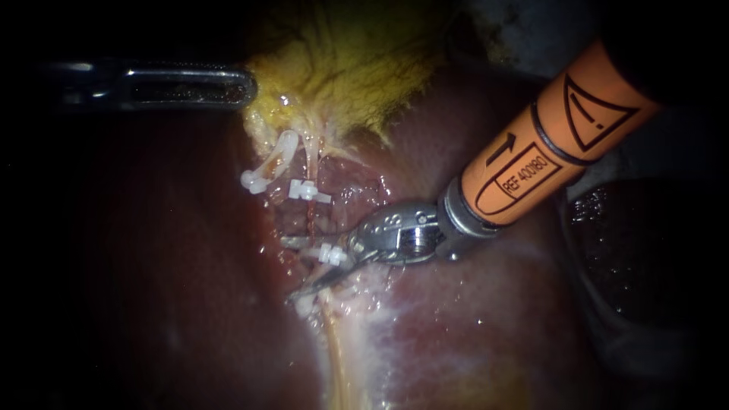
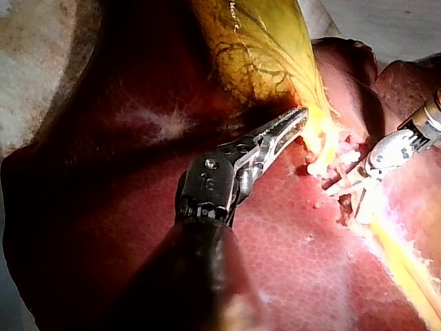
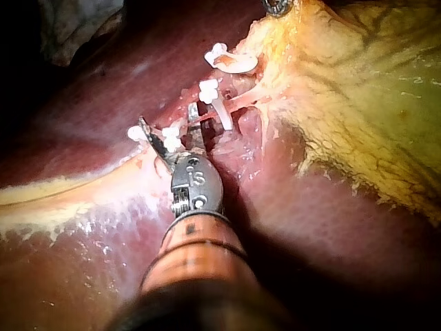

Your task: Go to the cutting position right tube

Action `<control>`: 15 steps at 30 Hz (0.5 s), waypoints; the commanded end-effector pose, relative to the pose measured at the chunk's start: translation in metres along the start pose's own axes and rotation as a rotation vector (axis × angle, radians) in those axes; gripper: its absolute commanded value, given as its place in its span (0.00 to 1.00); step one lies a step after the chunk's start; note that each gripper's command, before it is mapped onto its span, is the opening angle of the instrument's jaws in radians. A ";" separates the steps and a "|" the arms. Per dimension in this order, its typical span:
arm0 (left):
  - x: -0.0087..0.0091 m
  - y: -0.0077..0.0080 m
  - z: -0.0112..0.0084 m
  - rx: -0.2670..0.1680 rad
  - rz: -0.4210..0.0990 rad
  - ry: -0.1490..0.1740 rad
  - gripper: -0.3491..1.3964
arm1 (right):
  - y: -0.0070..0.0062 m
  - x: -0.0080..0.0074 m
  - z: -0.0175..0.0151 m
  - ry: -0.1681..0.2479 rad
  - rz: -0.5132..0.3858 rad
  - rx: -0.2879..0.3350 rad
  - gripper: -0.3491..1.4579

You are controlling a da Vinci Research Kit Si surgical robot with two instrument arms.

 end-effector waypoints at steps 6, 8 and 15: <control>0.0000 0.0000 0.0000 0.000 0.000 0.000 0.00 | 0.0006 0.0009 -0.0009 0.014 0.006 -0.001 0.83; 0.0000 0.0000 0.0000 0.001 0.000 0.000 0.00 | 0.0010 0.0013 -0.0015 0.022 0.009 -0.010 0.83; 0.0000 0.0000 -0.0001 0.000 0.000 0.000 0.00 | 0.0026 0.0023 -0.0033 0.069 0.028 -0.009 0.83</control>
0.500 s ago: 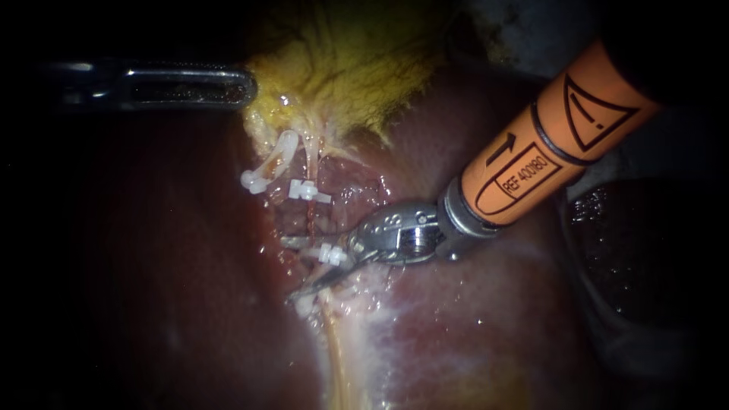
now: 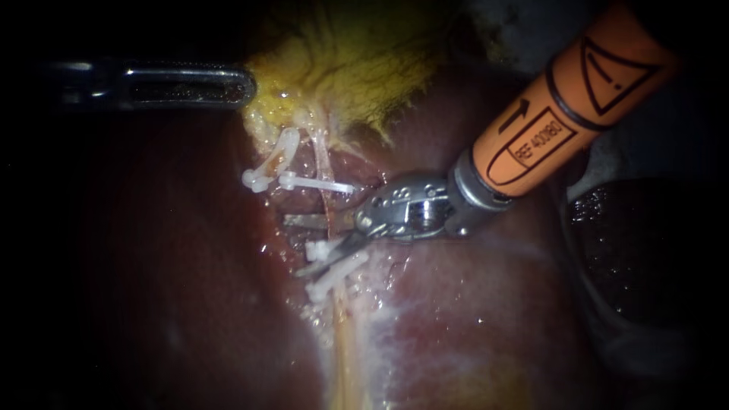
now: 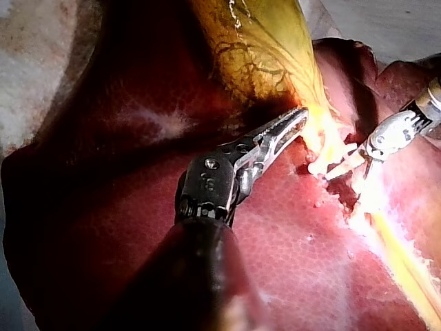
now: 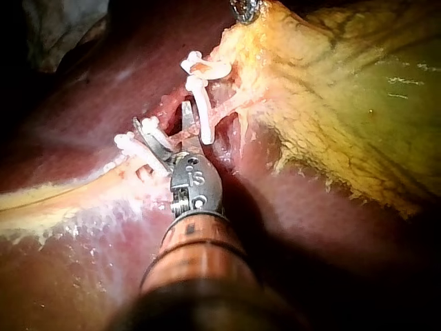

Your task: Go to the cutting position right tube

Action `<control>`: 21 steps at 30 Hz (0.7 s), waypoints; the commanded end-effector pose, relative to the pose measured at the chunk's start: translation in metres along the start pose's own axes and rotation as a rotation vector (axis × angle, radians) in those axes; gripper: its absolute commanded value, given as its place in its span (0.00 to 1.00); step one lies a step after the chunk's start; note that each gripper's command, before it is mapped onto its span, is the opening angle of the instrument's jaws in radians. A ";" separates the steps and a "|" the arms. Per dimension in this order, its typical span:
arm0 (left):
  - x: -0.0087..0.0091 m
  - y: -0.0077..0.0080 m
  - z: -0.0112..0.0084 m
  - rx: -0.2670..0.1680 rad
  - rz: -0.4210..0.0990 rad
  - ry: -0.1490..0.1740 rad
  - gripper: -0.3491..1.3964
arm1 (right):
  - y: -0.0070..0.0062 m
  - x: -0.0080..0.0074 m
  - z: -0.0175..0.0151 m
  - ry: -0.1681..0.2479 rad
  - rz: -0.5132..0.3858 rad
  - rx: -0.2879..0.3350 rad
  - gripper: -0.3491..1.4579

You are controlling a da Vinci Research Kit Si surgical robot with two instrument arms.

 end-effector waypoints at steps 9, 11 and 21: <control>0.0000 -0.0001 0.0000 0.001 0.000 0.000 0.00 | 0.0013 0.0009 -0.0012 0.098 0.103 0.053 0.83; 0.0000 -0.0001 -0.0001 0.001 0.000 0.000 0.00 | 0.0016 0.0006 -0.0012 0.121 0.137 0.085 0.83; 0.0000 -0.0001 -0.0001 0.001 0.000 0.000 0.00 | 0.0023 -0.0014 0.0001 0.234 0.269 0.265 0.81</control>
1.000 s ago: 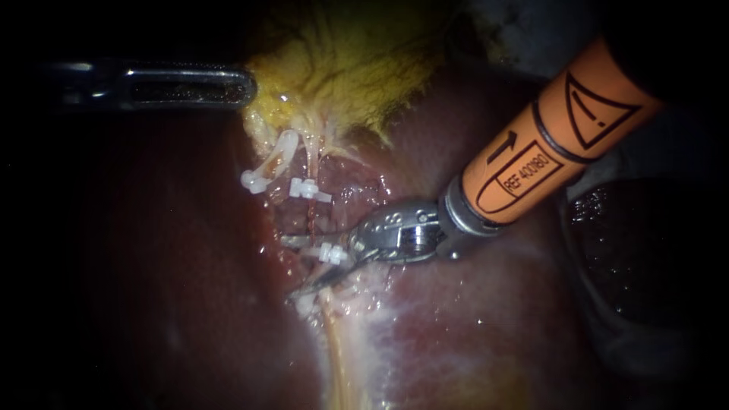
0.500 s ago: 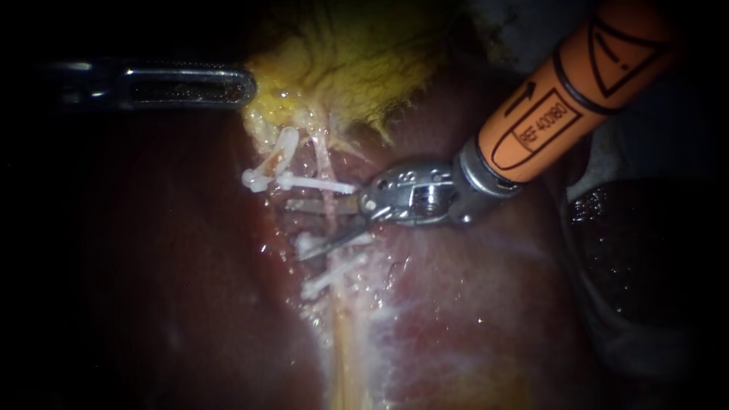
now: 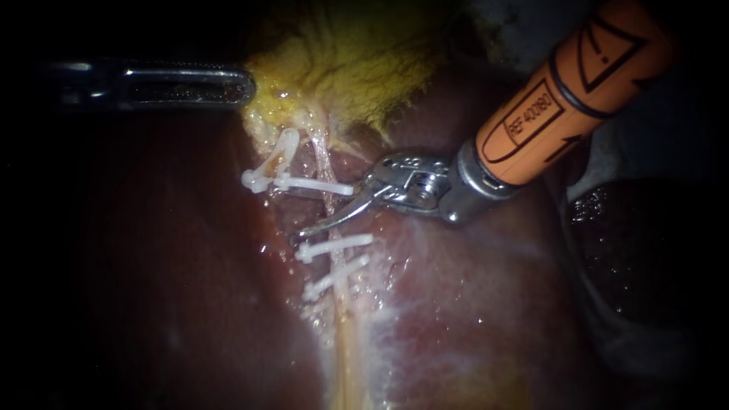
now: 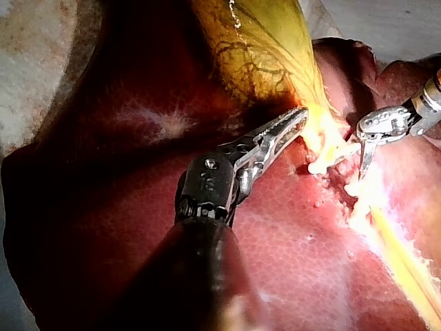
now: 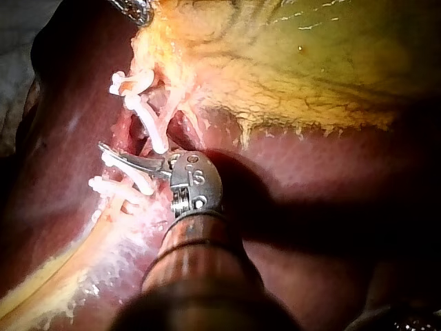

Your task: Go to the cutting position right tube

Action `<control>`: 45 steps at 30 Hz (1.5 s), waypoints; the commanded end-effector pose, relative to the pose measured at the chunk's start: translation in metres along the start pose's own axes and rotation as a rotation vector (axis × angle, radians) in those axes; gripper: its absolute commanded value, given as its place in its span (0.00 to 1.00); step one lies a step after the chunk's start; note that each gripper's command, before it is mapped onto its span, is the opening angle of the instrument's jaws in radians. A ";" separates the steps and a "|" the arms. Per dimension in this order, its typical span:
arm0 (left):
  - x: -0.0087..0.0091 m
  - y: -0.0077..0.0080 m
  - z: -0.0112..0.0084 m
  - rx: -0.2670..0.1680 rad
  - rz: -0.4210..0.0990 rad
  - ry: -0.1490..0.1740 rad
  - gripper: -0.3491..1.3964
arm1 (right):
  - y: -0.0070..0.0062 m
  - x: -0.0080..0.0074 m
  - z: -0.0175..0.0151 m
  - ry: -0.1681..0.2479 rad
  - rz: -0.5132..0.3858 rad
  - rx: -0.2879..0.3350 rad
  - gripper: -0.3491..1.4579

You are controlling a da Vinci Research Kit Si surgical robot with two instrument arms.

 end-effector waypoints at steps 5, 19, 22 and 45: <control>0.0000 0.0000 0.0000 0.000 0.000 0.000 0.00 | 0.0004 -0.0015 0.0014 0.048 0.001 0.104 0.76; 0.0000 -0.0001 0.0000 0.000 0.000 0.000 0.00 | -0.0022 0.0013 0.0035 0.136 -0.023 0.303 0.65; 0.0000 -0.0001 0.0000 0.000 0.000 0.000 0.00 | -0.0031 0.0023 0.0034 0.140 -0.030 0.309 0.65; 0.0000 -0.0001 0.0000 0.000 0.000 0.000 0.00 | -0.0038 0.0031 0.0032 0.160 -0.033 0.279 0.66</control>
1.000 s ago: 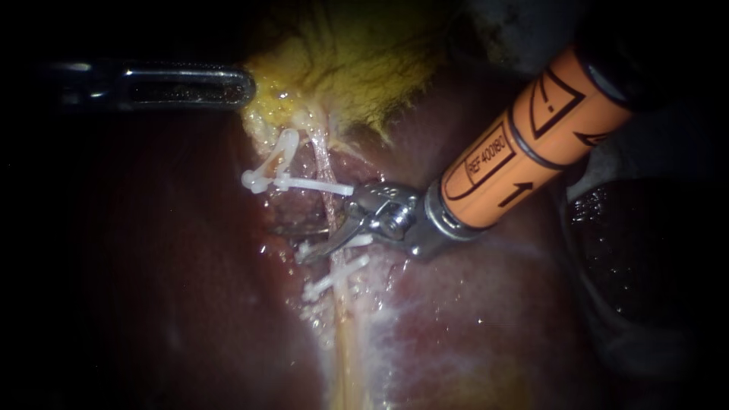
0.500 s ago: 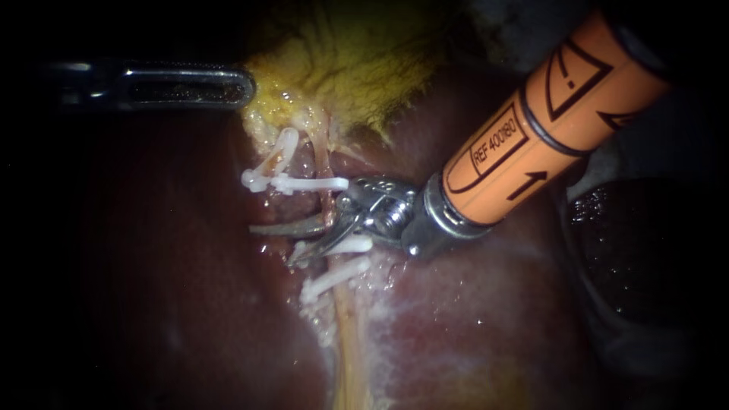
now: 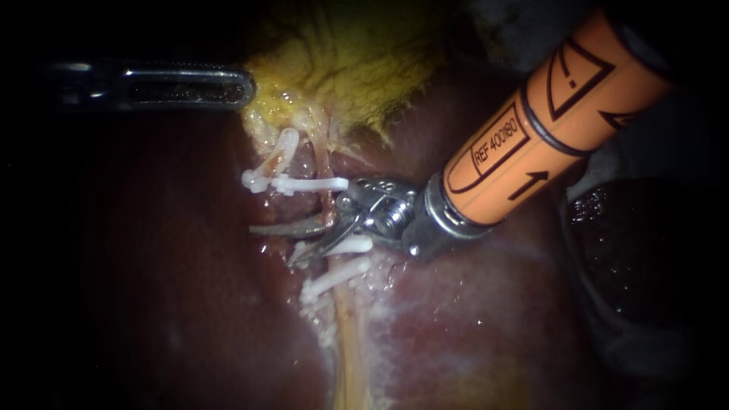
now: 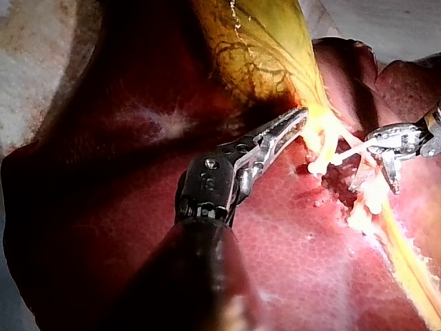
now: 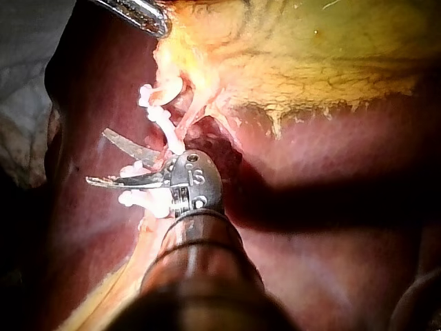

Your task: Go to the cutting position right tube

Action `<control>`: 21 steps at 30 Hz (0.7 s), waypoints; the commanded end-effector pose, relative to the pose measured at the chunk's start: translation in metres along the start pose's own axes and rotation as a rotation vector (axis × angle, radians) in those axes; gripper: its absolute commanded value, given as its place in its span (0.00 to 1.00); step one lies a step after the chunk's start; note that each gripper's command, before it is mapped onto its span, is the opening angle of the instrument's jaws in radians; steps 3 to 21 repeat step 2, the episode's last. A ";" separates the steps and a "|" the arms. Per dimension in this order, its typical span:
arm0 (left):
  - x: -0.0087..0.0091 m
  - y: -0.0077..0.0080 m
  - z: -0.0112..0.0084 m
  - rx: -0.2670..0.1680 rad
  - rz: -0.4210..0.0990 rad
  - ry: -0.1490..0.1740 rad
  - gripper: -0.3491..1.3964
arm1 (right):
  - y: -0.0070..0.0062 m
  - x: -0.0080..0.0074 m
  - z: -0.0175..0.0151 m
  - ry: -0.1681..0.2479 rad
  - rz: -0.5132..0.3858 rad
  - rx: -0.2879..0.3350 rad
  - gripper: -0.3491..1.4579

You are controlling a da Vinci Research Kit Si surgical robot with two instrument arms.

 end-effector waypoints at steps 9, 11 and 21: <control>0.0000 0.0000 0.0000 0.000 0.000 0.000 0.00 | 0.0001 -0.0001 -0.0002 0.005 -0.001 -0.011 0.67; 0.0000 0.0000 0.0000 0.000 0.000 0.000 0.00 | 0.0001 -0.0001 -0.0002 0.005 -0.001 -0.011 0.67; 0.0000 0.0000 0.0000 0.000 0.000 0.000 0.00 | 0.0001 -0.0001 -0.0002 0.005 -0.001 -0.011 0.67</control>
